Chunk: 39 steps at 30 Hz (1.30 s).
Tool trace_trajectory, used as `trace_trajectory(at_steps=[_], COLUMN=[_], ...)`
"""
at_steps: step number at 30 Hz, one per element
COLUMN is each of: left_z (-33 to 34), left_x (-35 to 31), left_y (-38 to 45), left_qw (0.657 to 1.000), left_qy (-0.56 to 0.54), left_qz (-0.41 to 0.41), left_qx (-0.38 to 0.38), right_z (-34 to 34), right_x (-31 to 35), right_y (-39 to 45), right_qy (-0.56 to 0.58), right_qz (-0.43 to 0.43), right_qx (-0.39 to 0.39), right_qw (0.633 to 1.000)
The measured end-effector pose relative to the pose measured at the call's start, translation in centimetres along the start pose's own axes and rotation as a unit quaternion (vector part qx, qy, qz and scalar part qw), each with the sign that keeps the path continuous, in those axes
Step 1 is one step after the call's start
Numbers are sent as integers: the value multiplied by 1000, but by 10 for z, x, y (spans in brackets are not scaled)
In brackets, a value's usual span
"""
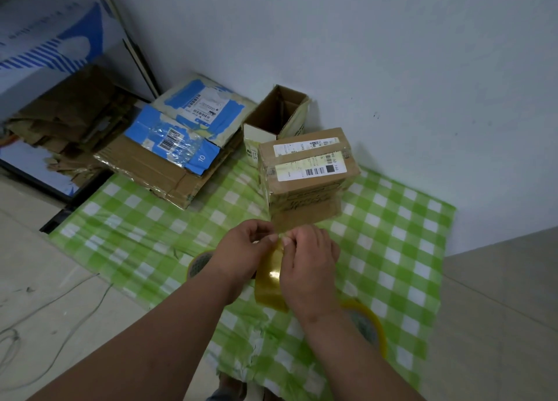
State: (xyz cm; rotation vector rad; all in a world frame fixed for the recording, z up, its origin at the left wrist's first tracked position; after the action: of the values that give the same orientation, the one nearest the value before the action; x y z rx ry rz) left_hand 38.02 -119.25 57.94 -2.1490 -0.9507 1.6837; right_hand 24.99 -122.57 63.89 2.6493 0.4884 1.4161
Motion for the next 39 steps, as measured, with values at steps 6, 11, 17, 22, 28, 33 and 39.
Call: trace_trajectory(at_steps=[6, 11, 17, 22, 28, 33, 39], left_z=[3, -15, -14, -2, -1, -6, -2], left_x=[14, 7, -15, -24, -23, -13, -7], left_y=[-7, -1, -2, -10, -5, 0, 2], left_qw=[993, 997, 987, 968, 962, 982, 989], left_qy=[-94, 24, 127, 213, 246, 172, 140], left_qz=[-59, -31, 64, 131, 120, 58, 34], left_qx=[28, -73, -72, -25, -24, -47, -22], right_z=[19, 28, 30, 29, 29, 29, 31], right_x=[-39, -38, -47, -57, -63, -67, -67], right_y=[6, -2, -8, -9, -9, -9, -7], right_qy=[91, 146, 180, 197, 208, 217, 227], right_qz=[208, 244, 263, 283, 282, 287, 283], right_qx=[139, 180, 196, 184, 189, 190, 201], right_qw=[964, 942, 927, 920, 917, 913, 910])
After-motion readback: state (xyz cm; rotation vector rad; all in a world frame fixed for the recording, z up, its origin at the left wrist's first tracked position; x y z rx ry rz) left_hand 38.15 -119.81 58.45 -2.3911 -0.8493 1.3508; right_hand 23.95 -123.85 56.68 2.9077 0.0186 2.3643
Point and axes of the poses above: each hand's wrist, its own y-axis towards the middle knuckle, its own z-axis out of the palm, x = y × z, the point moved 9 cm from there along y, towards the middle knuckle, and after that the axes turned 11 degrees about y, right-handed, at the moved point
